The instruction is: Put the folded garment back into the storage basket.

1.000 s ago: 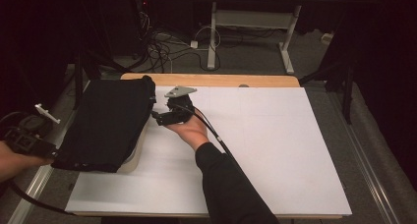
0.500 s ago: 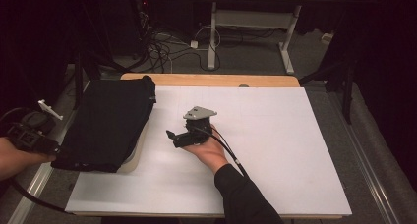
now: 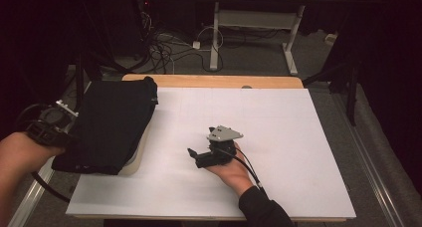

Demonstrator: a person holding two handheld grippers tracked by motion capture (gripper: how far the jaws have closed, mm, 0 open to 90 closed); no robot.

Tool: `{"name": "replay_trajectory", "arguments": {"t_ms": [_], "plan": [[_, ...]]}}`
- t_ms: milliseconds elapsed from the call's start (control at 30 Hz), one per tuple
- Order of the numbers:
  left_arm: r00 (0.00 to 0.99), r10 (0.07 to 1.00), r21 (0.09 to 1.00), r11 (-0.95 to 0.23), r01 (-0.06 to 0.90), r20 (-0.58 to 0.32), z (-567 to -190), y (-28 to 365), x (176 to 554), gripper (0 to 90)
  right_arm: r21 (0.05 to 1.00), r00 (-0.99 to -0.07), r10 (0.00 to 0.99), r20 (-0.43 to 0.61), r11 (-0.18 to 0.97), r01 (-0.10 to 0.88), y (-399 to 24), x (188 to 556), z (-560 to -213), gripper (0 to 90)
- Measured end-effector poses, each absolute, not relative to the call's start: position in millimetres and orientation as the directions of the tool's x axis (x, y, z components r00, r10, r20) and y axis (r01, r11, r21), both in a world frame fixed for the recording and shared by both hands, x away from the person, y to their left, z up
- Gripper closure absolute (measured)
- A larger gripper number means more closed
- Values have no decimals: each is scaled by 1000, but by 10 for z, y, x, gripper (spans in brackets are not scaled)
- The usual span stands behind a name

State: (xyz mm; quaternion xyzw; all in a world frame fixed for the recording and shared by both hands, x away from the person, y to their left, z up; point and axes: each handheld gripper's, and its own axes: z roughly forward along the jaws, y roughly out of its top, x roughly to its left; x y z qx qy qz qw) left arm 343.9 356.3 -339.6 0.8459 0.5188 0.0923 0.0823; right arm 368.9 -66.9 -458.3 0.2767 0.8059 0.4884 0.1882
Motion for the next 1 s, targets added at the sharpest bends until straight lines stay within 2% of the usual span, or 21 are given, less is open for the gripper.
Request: {"name": "replay_trajectory", "arguments": {"t_ms": [233, 400, 700, 1000], "plan": [[430, 899, 132, -437, 889, 81, -3648, 3525, 3601, 865, 894, -756, 654, -42, 362, 263, -1030, 3466, -4619, 0], [425, 904, 104, -427, 898, 44, -3801, 3553, 3652, 867, 900, -737, 674, -42, 346, 265, -1280, 3334, -4635, 0], [438, 898, 37, -439, 898, 31, -3936, 3512, 3807, 867, 908, -706, 707, -42, 323, 269, -1623, 3091, -4658, 0], [454, 891, -11, -454, 891, 27, -4037, 3399, 3953, 860, 915, -705, 708, -29, 303, 267, -1638, 3048, -4712, 0]]}}
